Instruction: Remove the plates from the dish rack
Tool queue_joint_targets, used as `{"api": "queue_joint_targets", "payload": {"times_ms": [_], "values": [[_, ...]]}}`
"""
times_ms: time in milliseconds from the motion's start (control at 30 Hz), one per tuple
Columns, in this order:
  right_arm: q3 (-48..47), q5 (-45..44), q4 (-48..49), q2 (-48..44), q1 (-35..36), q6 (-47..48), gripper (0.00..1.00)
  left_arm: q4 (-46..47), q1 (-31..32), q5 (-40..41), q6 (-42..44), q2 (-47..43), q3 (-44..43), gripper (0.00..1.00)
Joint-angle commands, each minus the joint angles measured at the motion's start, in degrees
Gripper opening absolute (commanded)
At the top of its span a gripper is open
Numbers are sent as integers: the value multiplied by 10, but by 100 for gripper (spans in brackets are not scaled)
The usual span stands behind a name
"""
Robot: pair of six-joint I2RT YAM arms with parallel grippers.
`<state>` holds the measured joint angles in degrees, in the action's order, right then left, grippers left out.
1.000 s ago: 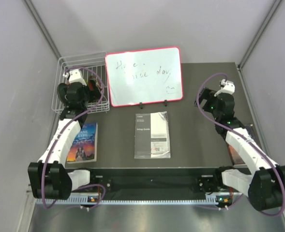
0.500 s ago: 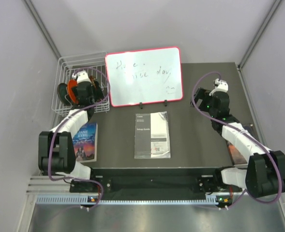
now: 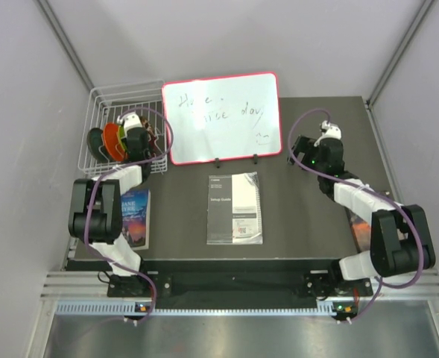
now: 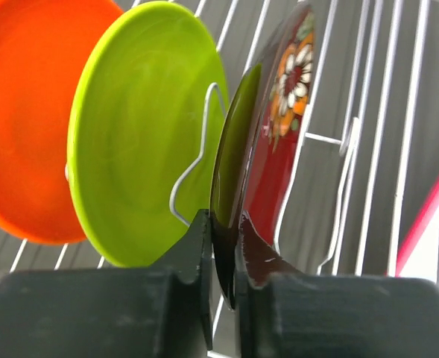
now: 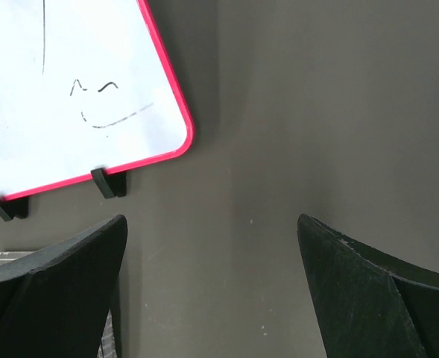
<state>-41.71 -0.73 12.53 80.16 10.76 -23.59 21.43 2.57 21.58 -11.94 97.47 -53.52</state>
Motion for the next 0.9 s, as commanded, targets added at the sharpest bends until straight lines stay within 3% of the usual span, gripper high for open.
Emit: {"api": "queue_joint_targets", "payload": {"times_ms": [0,233,567,867], "values": [[-31,5,33,12,6,-2,96,46,0,2,3,-6,-27,0],[-38,3,29,29,6,-2,96,-3,3,6,6,-69,-41,0],[-42,2,19,23,10,-1,97,-31,22,97,56,-123,-62,0],[-34,22,19,-17,19,0,98,-117,24,43,21,-232,-65,0]]}}
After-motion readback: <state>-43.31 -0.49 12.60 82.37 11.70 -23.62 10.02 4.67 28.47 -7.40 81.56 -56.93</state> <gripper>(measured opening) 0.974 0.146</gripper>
